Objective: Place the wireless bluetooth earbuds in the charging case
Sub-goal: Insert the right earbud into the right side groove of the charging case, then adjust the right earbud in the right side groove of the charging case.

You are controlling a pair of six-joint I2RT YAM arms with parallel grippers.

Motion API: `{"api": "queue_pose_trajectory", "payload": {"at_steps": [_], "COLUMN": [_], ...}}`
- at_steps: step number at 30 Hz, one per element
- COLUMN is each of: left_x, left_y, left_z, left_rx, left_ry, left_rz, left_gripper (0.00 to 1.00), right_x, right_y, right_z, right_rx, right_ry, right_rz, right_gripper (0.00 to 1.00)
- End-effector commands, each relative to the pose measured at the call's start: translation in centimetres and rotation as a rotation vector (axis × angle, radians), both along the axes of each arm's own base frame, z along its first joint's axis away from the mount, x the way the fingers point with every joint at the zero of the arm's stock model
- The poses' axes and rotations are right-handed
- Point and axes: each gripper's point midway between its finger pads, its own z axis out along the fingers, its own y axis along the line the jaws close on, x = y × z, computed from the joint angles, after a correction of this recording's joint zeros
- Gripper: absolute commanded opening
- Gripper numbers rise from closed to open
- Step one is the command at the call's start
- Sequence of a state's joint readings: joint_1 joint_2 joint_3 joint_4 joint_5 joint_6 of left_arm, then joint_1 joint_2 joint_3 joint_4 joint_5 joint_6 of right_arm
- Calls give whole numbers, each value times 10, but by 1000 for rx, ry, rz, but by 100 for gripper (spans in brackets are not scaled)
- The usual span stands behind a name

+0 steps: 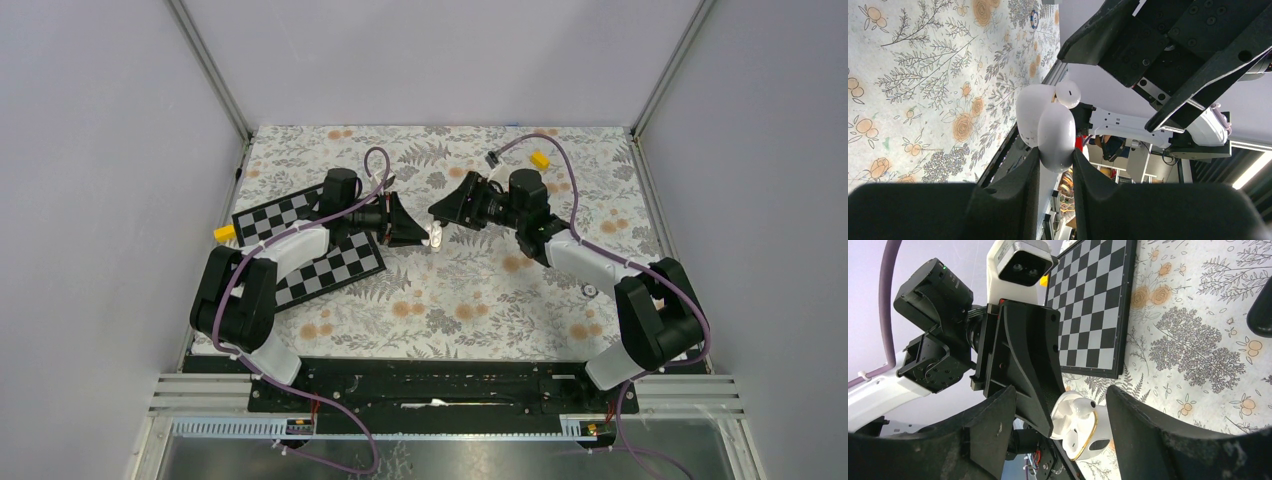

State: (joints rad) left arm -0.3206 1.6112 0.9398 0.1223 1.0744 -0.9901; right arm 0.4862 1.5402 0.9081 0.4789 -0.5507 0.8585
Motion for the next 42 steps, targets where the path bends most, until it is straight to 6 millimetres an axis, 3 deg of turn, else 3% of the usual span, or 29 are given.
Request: {"api": "queue_pose_trajectory", "payload": {"at_steps": [1,15,42], "left_x": [-2,-1,1], "left_y": [1,1,4], "left_z": [21,22,18], "left_rx": [-35,-35,-24], "left_ry": [-93,-95,-86], "left_rz": [-21,-20,-6], "left_gripper": [0,0,0], "right_x": [-4,-17,-37], "right_y": [8,15,6], "right_z": [22,21,18], "right_rx": [18,28,12], "right_ry": [-74,-76,-73], "right_rz": [57,115,119], "right_gripper": [73,67,61]}}
